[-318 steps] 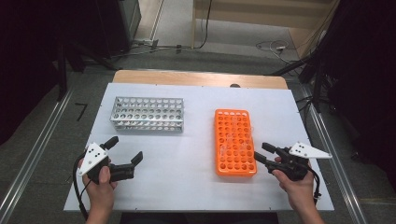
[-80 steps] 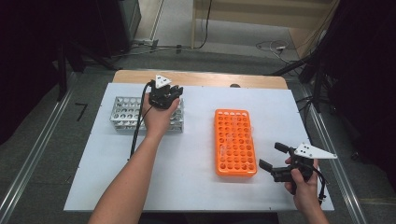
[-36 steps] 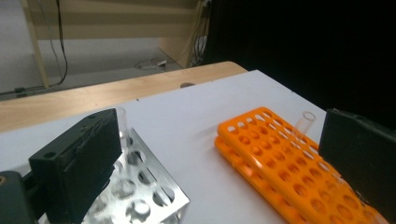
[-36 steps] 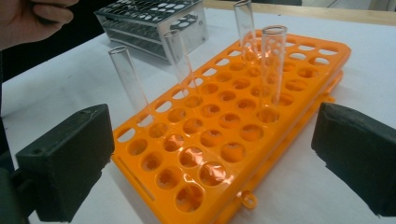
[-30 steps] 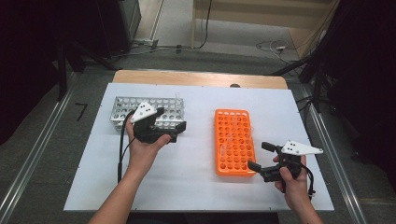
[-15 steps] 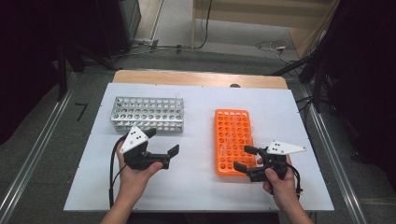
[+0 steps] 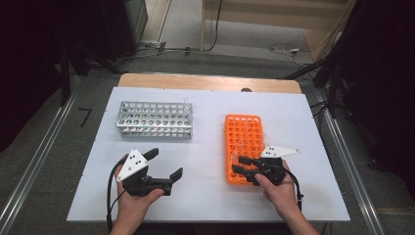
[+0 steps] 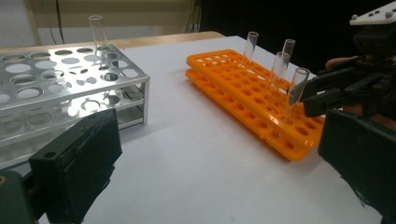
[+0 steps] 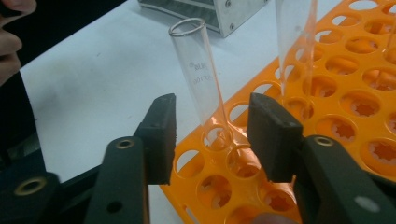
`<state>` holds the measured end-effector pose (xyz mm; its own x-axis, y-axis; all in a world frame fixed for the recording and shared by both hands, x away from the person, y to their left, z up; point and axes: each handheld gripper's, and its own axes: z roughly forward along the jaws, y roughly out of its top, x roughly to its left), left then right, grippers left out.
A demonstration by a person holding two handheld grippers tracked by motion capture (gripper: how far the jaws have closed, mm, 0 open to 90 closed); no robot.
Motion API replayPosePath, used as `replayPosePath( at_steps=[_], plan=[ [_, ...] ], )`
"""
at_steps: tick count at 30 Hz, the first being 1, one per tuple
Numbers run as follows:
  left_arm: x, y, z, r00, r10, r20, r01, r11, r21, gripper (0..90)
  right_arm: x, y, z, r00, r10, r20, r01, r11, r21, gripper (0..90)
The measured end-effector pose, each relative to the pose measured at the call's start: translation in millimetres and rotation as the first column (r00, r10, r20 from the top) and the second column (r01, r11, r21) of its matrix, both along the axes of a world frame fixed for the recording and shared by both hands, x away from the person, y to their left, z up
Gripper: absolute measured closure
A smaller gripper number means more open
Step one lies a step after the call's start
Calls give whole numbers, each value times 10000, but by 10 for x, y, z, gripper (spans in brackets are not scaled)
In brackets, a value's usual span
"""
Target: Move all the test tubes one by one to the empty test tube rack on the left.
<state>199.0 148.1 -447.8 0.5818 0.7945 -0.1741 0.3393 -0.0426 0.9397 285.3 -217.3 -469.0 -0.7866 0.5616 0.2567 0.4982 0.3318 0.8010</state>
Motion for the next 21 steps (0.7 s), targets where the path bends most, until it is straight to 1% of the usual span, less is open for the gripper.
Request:
replayPosePath(
  at_steps=[3,4,7,9,11,15,17,21],
  plan=[
    [-15,17,-26,9999,69,-89,-69,10000,7,0,24,54,1,9999,-145,93,148,9993,-337,578],
    [-13,19,-31,9999,77,-90,-78,10000,-11,0,30,70,-4,9999,-154,70,156,9991,-383,593],
    [-8,20,-34,9999,56,-84,-57,10000,-13,0,27,123,-35,10000,-33,94,39,9979,-645,620],
    [-7,17,-35,10000,59,-65,-59,10000,1,0,10,144,-45,9997,24,262,-5,9974,-716,642],
    [-4,14,-38,10000,18,-61,-18,10000,-11,0,-7,153,-42,9989,-97,468,138,9960,-878,659],
    [1,-11,-48,9999,-84,-108,84,10000,39,0,-50,123,-67,9966,-302,766,368,9956,-862,724],
    [6,-34,-52,9999,-141,-99,142,9999,68,0,-65,119,-68,9949,-301,965,395,9945,-965,732],
    [4,-79,-41,9997,-251,-64,252,9996,91,0,-71,113,-44,9941,-346,1029,443,9946,-940,738]
  ],
)
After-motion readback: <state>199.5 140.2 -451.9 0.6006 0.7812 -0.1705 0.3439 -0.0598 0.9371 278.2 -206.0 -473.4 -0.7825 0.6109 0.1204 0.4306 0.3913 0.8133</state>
